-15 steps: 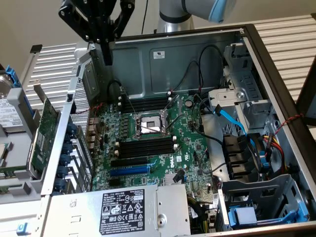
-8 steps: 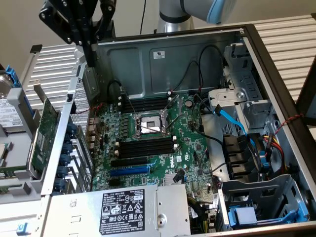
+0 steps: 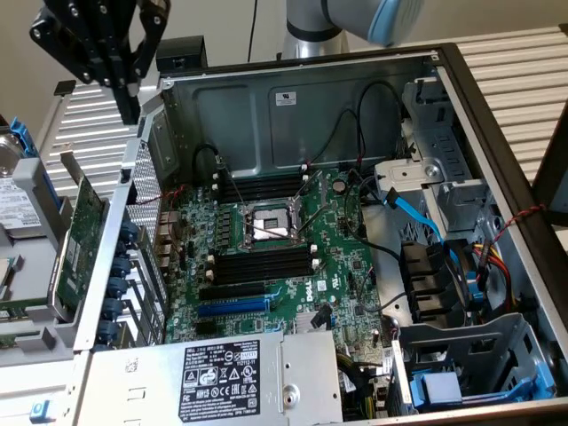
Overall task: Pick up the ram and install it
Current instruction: 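Reach for the ram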
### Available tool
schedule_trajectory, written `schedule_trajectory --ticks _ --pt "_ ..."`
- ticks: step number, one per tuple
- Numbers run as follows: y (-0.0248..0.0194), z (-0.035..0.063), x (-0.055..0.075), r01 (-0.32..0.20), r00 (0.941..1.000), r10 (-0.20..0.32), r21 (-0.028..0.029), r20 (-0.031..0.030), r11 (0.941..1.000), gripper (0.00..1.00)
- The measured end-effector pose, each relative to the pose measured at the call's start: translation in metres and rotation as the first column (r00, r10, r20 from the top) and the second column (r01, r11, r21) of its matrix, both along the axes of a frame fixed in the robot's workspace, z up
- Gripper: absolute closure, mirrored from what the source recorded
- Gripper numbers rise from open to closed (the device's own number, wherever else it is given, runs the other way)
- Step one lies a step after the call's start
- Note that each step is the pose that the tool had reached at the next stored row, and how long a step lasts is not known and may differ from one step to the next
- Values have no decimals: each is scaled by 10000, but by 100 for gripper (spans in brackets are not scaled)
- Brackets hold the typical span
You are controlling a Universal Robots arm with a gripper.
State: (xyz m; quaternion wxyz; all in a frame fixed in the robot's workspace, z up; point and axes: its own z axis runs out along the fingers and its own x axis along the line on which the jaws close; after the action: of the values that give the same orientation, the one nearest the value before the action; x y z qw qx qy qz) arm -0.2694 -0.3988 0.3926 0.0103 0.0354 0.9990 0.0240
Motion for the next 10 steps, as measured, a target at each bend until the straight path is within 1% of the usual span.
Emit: schedule_trajectory --ticks 10 --pt "0 -1 -456 -1 10000 1 -1 -1 10000 89"
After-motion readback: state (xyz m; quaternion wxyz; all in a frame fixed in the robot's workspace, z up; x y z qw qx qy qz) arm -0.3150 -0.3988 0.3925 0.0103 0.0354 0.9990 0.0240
